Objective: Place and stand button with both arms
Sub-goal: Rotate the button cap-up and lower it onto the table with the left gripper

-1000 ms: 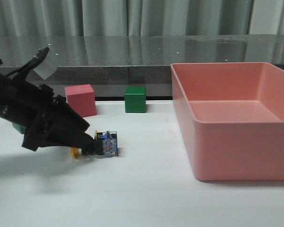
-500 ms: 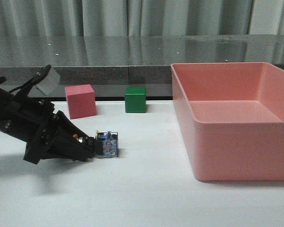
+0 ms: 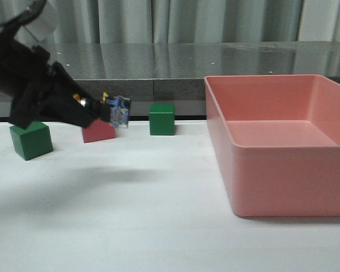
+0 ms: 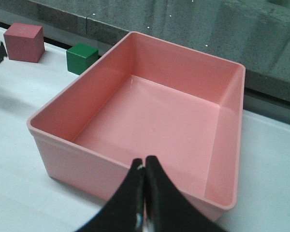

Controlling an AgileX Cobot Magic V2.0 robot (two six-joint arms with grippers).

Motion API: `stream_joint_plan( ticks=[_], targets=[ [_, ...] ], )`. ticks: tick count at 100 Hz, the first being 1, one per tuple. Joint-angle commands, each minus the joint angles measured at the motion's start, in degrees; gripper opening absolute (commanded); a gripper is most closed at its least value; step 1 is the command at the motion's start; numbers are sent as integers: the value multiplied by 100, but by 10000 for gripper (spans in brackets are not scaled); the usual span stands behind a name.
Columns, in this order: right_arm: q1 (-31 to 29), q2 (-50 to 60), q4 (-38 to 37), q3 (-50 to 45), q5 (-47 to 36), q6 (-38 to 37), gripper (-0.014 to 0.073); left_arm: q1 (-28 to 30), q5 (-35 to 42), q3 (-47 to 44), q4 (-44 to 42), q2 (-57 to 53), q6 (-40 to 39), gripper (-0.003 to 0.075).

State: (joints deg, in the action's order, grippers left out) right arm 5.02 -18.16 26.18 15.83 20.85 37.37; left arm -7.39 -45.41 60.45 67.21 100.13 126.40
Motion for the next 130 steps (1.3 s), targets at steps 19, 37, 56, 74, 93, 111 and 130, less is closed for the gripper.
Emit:
stream_joint_plan(
  ticks=[19,37,56,74,93,111,130],
  targets=[
    [-26,-33,72,153,-404,18,-60,-671,-357,1389,-4424,-979,-3069,-19],
    [-26,-33,72,153,-404,18,-60,-1409,-414,1695,-7241,-832,-4466,-19],
    [-26,-33,72,153,-404,18,-60,-2141,-364,1695,-8948,-445,-5886,-19],
    [-26,-33,72,153,-398,18,-60,-2786,-447,1695,-10705,138,-7728,-19],
    [-26,-33,72,153,-398,18,-60,-3209,-861,1705,-11191,653,-7974,-19],
    [-26,-33,72,153,-398,18,-60,-3303,-1033,1705,-11179,838,-7974,-19],
    [-26,-33,72,153,-398,18,-60,-3303,-1070,1705,-11156,838,-7983,-10]
  ],
)
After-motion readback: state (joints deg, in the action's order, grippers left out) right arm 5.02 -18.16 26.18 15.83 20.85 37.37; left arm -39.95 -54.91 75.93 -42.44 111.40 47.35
